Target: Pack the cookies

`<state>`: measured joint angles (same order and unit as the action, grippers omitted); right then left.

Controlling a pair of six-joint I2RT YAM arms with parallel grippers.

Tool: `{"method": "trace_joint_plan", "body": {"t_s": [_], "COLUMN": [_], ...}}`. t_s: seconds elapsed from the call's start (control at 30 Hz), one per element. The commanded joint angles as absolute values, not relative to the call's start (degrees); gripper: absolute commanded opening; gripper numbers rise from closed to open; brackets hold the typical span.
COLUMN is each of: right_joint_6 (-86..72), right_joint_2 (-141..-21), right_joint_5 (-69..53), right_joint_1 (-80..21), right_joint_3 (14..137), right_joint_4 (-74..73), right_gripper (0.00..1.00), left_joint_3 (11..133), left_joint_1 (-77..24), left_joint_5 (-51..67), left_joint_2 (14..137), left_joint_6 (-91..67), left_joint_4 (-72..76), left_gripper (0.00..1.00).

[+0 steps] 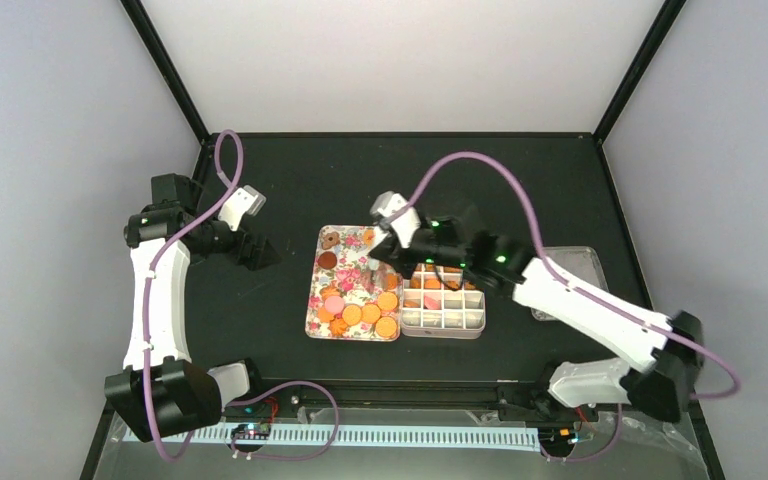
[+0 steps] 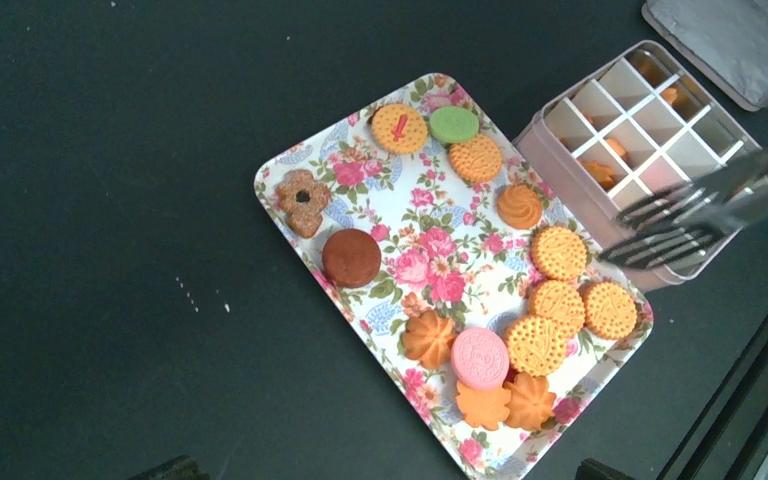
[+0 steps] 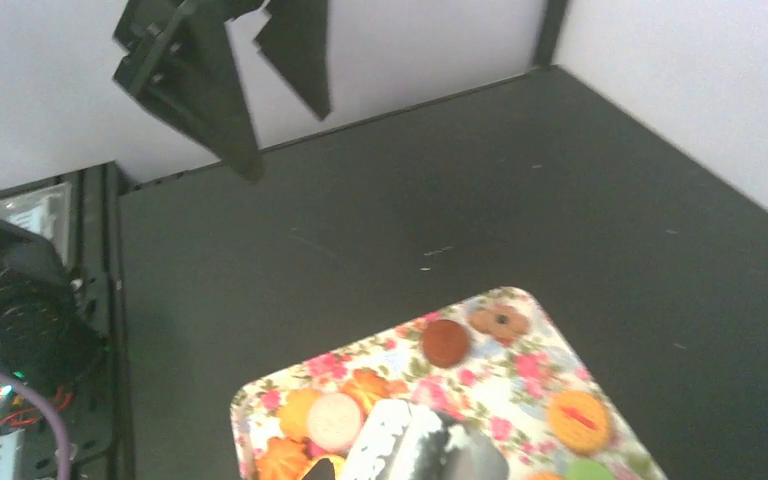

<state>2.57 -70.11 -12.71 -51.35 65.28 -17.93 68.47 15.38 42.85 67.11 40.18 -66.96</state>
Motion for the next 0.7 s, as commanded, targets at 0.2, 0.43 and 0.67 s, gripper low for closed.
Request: {"method": "trace_joint_plan", "body": {"t_s": [0.2, 0.43, 0.67], "right_joint_6": [3.6, 3.5, 2.7], "right_joint_2": [-84.7, -87.9, -90.9], "right_joint_5": [-12.3, -10.7, -11.0], "right_joint_1": [-59.6, -59.7, -59.5], "right_joint_3": [71.6, 70.4, 69.4], "right_joint_4": [-10.2, -8.0, -7.4], "right_gripper": [0.24, 0.27, 0.29], "left_joint_3": [69.7, 69.3, 69.4], "left_joint_1": [16.4, 16.5, 16.4], "left_joint_5": [41.4, 42.0, 42.0], "left_joint_2": [66.5, 66.7, 66.5], "left_joint_6": [41.9, 42.1, 42.3], "left_joint_4": [-69.2, -69.3, -69.4], "left_gripper": [0.99, 0.99, 0.99]}}
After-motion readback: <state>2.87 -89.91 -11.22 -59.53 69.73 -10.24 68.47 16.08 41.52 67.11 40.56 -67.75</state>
